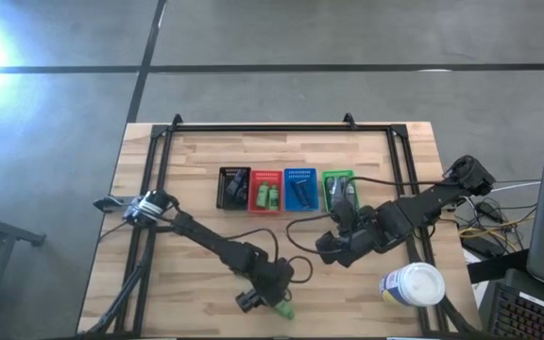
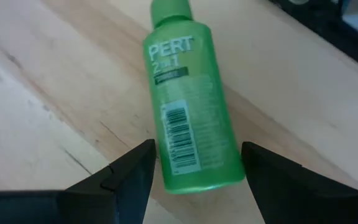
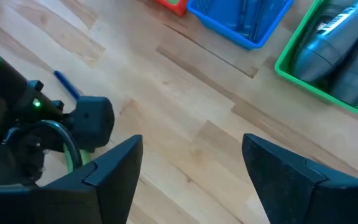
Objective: Pick & Place Travel size toiletries
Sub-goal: Put the green shampoo into the red basket
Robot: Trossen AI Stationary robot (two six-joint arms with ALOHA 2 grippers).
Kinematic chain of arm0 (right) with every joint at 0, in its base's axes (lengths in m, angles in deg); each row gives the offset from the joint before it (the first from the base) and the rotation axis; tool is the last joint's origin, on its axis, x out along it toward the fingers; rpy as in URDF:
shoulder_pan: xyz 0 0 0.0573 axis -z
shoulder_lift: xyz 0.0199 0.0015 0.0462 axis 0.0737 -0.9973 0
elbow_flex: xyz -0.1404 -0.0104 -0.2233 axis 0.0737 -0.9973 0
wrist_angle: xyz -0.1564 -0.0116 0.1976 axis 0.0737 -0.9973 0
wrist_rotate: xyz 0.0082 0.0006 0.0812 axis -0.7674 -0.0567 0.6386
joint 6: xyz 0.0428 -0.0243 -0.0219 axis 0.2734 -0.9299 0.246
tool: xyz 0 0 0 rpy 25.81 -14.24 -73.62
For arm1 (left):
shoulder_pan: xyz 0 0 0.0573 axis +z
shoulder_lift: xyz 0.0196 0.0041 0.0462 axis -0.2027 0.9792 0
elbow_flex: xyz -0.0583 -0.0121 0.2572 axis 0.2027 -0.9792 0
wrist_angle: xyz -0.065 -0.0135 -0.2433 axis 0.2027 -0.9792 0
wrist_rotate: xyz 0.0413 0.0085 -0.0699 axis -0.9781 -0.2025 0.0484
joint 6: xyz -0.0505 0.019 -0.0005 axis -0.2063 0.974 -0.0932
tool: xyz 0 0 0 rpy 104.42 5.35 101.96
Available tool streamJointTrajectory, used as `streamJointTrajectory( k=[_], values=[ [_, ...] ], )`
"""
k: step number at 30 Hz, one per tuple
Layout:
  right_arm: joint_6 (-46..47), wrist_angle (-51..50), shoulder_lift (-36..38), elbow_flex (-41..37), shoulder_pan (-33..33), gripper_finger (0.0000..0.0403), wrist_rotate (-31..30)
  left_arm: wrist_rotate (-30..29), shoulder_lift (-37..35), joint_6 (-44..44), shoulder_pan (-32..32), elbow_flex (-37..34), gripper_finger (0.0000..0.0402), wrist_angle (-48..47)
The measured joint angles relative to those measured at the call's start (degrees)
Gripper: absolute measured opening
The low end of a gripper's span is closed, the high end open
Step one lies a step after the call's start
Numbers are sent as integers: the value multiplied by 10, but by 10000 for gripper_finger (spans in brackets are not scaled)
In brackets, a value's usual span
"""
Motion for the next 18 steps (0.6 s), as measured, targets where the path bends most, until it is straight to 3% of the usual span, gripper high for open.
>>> streamJointTrajectory(
  k=[9,16,18],
  values=[
    [0,-7,0,-1,0,300,-1,-4,0,-52,0,-1,240,18],
    [-2,-10,0,-1,0,312,-3,-23,-3,-51,0,-2,165,18],
    [-2,-13,0,-1,0,313,-3,-39,-8,-51,0,-3,161,3]
  ],
)
